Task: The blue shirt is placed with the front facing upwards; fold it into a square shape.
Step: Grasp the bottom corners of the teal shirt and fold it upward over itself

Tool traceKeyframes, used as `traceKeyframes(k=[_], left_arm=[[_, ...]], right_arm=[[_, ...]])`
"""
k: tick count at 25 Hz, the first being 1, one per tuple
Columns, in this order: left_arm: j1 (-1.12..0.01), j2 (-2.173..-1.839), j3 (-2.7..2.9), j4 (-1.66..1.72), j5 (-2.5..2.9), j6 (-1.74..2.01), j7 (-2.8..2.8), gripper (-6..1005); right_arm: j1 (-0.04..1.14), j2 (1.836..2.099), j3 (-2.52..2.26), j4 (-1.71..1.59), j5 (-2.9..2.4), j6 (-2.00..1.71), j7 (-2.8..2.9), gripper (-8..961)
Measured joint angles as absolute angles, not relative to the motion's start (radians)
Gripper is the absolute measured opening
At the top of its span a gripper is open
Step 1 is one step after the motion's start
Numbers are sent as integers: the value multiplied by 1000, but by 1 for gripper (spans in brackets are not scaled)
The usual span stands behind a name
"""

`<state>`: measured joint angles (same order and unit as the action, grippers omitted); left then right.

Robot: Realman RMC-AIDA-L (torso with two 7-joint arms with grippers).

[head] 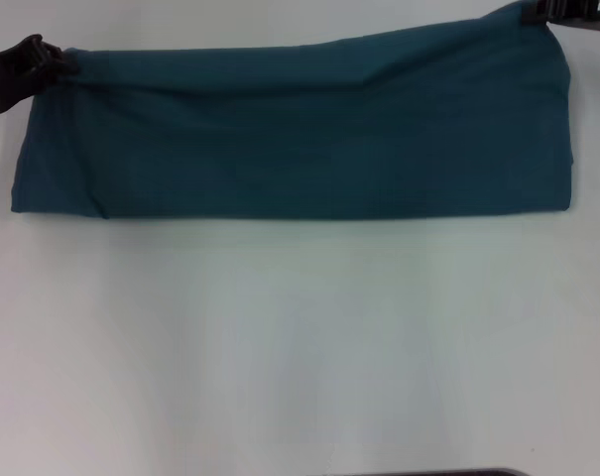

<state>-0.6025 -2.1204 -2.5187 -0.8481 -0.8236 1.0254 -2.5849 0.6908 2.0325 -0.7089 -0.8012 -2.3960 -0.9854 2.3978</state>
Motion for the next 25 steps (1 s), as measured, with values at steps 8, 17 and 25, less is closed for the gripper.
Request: traceKeyframes(k=[8, 17, 25], left_arm=[[-613, -2123, -2519, -834, -818, 995, -2578, 107], [-600, -2125, -2520, -831, -826, 971, -2564, 127], [-593, -2138, -2525, -845, -828, 928, -2564, 339]], right_arm=[[707, 2039, -743, -753, -2400, -905, 2388, 97], [709, 2035, -761, -750, -2399, -893, 2388, 100], [710, 2013, -760, -734, -2401, -888, 2390, 277]])
